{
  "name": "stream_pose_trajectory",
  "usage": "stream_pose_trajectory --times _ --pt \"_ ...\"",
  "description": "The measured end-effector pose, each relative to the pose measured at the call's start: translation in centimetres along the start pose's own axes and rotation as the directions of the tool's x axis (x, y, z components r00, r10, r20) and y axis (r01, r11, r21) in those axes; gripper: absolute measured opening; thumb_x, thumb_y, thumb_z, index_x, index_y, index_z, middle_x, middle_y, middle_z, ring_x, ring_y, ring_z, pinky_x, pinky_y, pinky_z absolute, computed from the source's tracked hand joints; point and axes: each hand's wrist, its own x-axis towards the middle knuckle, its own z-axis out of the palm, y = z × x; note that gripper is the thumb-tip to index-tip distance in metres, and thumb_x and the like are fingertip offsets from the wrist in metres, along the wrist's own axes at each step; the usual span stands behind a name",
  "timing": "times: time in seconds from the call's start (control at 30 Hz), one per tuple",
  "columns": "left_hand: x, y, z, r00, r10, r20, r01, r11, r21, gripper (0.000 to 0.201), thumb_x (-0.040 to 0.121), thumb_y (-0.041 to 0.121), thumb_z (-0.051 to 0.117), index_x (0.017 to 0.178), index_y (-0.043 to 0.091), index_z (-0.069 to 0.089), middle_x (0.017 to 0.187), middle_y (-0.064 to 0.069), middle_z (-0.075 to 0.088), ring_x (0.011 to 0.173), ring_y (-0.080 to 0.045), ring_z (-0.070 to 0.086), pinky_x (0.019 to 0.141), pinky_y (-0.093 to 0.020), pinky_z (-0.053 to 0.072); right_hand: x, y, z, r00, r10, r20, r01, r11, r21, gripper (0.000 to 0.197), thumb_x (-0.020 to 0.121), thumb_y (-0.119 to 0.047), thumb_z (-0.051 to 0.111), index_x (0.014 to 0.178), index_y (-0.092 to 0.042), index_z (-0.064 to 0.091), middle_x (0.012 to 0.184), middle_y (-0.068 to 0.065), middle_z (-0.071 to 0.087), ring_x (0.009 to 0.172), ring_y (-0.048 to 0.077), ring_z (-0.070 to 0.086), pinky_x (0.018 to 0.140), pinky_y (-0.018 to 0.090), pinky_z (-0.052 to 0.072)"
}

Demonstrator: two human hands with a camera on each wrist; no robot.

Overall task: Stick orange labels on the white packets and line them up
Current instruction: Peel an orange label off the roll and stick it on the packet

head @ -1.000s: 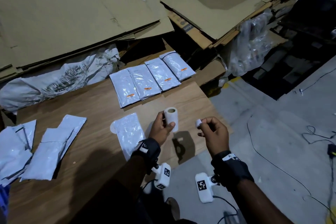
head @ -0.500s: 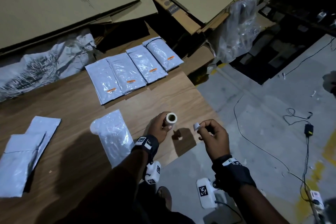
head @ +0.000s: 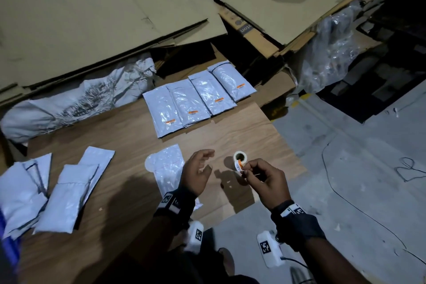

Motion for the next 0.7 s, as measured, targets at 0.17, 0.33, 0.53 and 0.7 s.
stream_pose_trajectory --times 0.17,0.33,0.53,0.7 --pt "-2.9 2.7 -3.1 0.998 -0.056 -0.021 0.052 0.987 -0.152 0.023 0.092 0.015 0.060 0.112 0.010 0.071 0.097 -0.002 0.078 0.096 -0.017 0.072 0.088 -0.029 0.055 0.2 -0.9 2.2 0.992 -0.097 0.083 0.102 0.993 -0.054 0.012 0.089 -0.009 0.067 0.089 -0.019 0.075 0.083 -0.006 0.074 0.077 0.015 0.072 0.071 0.030 0.058" --pt "-4.7 4.8 -4.8 0.997 -0.067 0.024 0.071 0.970 -0.232 0.017 0.097 0.013 0.068 0.113 0.013 0.072 0.097 -0.005 0.077 0.095 -0.022 0.073 0.086 -0.028 0.056 0.5 -1.7 4.5 0.956 -0.219 0.194 0.242 0.965 -0.100 0.020 0.089 0.003 0.070 0.090 -0.017 0.075 0.088 -0.012 0.072 0.079 0.010 0.070 0.070 0.024 0.056" --pt "-6.5 4.7 -6.4 0.996 -0.081 0.023 0.084 0.976 -0.202 0.020 0.088 0.023 0.075 0.108 0.019 0.075 0.094 -0.009 0.074 0.091 -0.032 0.070 0.087 -0.031 0.053 -0.2 -3.0 6.8 0.875 -0.315 0.368 0.386 0.912 -0.137 0.018 0.088 0.001 0.069 0.091 -0.017 0.073 0.088 -0.014 0.068 0.083 0.007 0.065 0.069 0.026 0.056" --pt "-8.9 3.9 -8.0 0.995 -0.082 -0.058 0.072 0.985 -0.155 0.013 0.091 0.003 0.073 0.097 0.014 0.078 0.086 -0.001 0.078 0.081 -0.014 0.073 0.079 -0.023 0.055 -1.1 -3.5 9.0 0.840 -0.315 0.442 0.390 0.916 -0.088 0.013 0.089 -0.017 0.060 0.090 -0.019 0.072 0.088 -0.010 0.070 0.079 0.011 0.067 0.067 0.027 0.055"
